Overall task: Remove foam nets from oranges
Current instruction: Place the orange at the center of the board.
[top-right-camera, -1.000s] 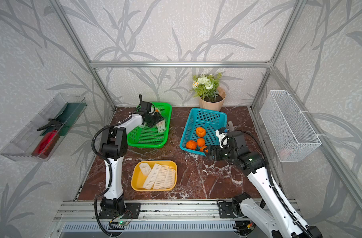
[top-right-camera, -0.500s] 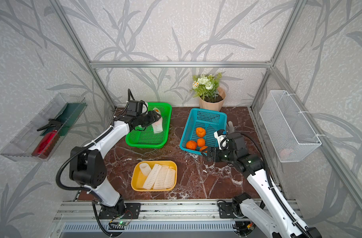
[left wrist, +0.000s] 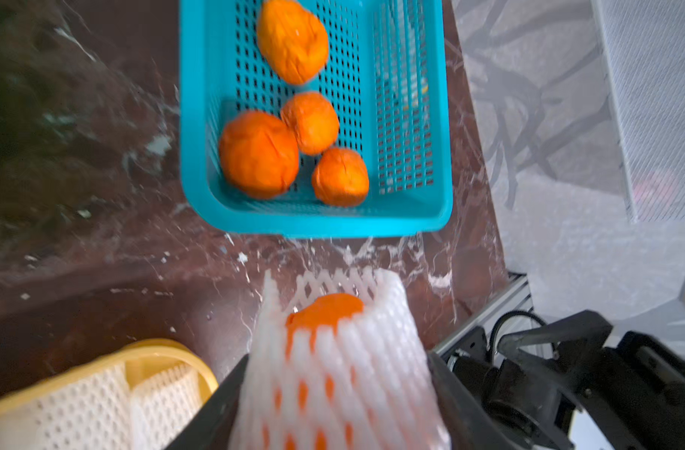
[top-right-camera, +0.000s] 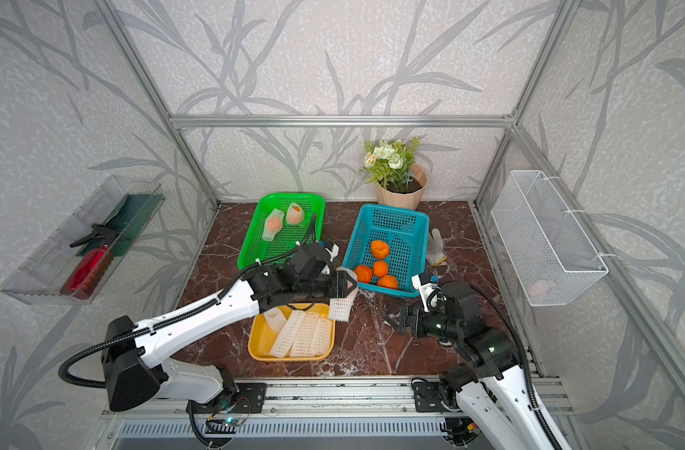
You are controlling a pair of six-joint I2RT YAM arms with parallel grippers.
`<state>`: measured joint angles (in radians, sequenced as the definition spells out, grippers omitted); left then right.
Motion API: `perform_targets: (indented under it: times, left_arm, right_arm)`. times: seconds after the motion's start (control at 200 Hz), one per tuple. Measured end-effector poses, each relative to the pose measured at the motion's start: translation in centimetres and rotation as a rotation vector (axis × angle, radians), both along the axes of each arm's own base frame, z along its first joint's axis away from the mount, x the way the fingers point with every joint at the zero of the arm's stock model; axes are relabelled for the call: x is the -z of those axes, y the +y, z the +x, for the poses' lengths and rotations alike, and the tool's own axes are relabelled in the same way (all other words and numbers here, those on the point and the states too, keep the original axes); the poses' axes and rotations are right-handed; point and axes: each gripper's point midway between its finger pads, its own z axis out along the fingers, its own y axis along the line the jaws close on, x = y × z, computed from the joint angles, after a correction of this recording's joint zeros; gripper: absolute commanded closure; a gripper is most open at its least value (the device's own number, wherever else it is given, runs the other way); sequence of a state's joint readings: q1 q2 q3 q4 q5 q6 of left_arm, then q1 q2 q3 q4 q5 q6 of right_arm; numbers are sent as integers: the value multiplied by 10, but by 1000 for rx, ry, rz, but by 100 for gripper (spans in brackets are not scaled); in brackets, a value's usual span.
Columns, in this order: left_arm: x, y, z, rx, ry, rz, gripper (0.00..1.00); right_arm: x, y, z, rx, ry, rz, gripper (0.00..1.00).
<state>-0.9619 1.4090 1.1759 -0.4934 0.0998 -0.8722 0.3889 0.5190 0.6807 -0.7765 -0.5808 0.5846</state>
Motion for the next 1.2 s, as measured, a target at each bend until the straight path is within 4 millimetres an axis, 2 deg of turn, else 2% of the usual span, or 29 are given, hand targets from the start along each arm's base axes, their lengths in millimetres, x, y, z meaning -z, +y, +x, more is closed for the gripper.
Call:
perform_targets:
  times: [0.065, 0.16, 0.22, 0.36, 0.45, 0.535, 0.605, 0.755, 0.965, 1.09, 1.2]
  left_arm:
    - [16, -15, -19, 11, 37, 23, 46]
    - [37, -35, -31, -3, 84, 30, 48]
    - [52, -44, -31, -25, 112, 22, 49]
    - [86, -50, -30, -70, 186, 35, 49]
    - [112, -67, -26, -72, 234, 21, 49]
    - [140, -72, -27, -74, 284, 51, 49]
    - [153, -74, -31, -68, 321, 58, 49]
    - [153, -84, -36, -49, 361, 26, 49]
    - [154, -93, -42, -16, 399, -6, 49]
    - [154, -96, -45, -6, 411, -18, 49]
    - [153, -98, -46, 1, 420, -27, 49]
  right_arm:
    - [8, 1, -11, -20, 31, 12, 13]
    - [18, 1, -25, -42, 81, 17, 13]
    - [24, 3, -31, -52, 114, 25, 13]
    - [38, 5, -38, -62, 183, 29, 14]
    - [60, 9, -46, -77, 264, 14, 15]
    - [80, 13, -53, -88, 329, -17, 15]
    - [92, 16, -56, -101, 351, -40, 15]
    - [112, 21, -54, -96, 358, -86, 16]
    - [127, 24, -37, -42, 320, -90, 23]
    - [135, 25, -29, -17, 314, -98, 31]
    - [136, 28, -22, -6, 297, -97, 46]
